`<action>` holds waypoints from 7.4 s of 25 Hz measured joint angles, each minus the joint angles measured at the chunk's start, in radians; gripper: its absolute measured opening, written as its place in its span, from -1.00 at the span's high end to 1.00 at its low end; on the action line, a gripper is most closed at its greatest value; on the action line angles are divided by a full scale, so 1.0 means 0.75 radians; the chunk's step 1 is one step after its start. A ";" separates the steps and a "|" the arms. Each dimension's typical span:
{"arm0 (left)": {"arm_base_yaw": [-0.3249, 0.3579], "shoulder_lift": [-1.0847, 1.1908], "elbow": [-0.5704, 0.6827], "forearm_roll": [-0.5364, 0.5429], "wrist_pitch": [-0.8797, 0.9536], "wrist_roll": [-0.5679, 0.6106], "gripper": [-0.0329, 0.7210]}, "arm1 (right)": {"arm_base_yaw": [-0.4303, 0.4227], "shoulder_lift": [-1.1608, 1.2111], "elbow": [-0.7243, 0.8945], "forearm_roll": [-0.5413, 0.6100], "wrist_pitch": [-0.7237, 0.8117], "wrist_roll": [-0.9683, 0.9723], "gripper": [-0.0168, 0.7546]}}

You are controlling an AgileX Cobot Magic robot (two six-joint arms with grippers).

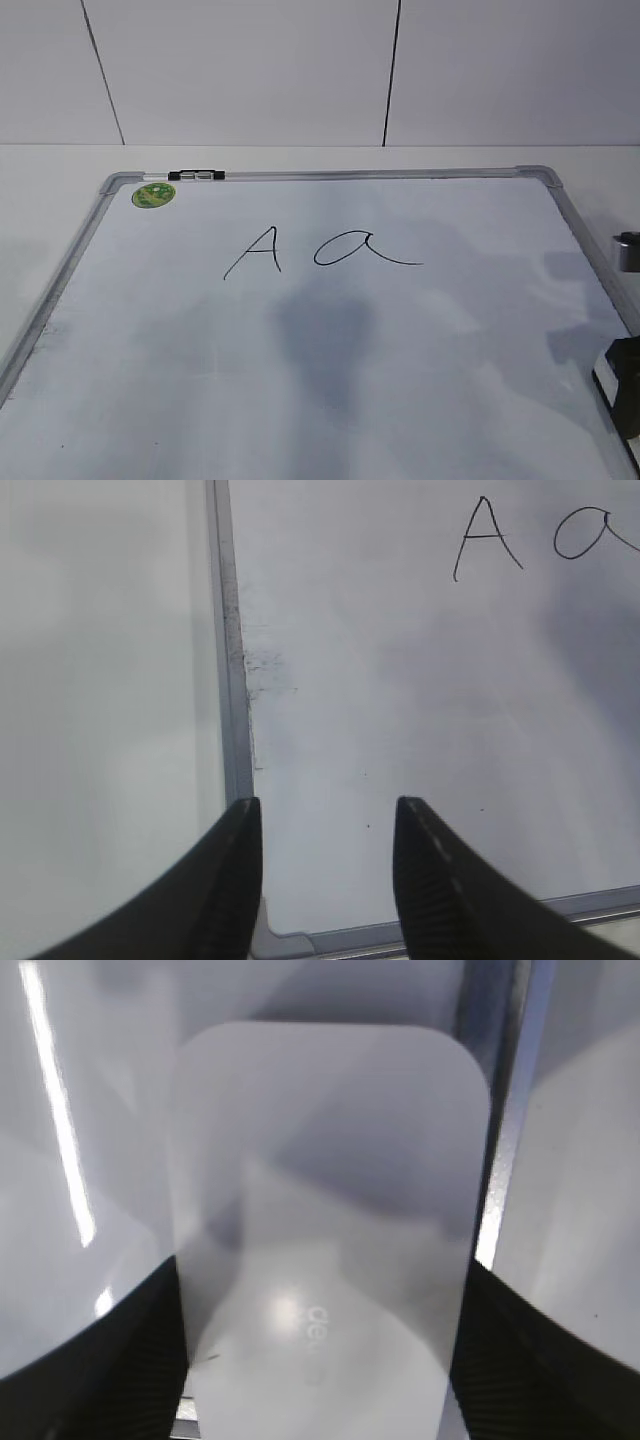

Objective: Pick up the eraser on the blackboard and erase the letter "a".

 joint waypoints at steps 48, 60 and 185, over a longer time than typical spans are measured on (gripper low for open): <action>0.000 1.317 -0.584 0.013 -0.171 0.123 0.05 | 0.000 -0.066 -0.021 0.034 0.026 0.000 -0.52; 0.000 1.657 -0.782 0.028 -0.096 0.179 0.22 | 0.000 -0.066 -0.021 0.034 -0.017 0.000 -0.52; 0.000 1.790 -0.794 0.041 -0.131 0.180 0.75 | 0.327 0.982 -1.368 0.002 0.264 -0.015 -0.52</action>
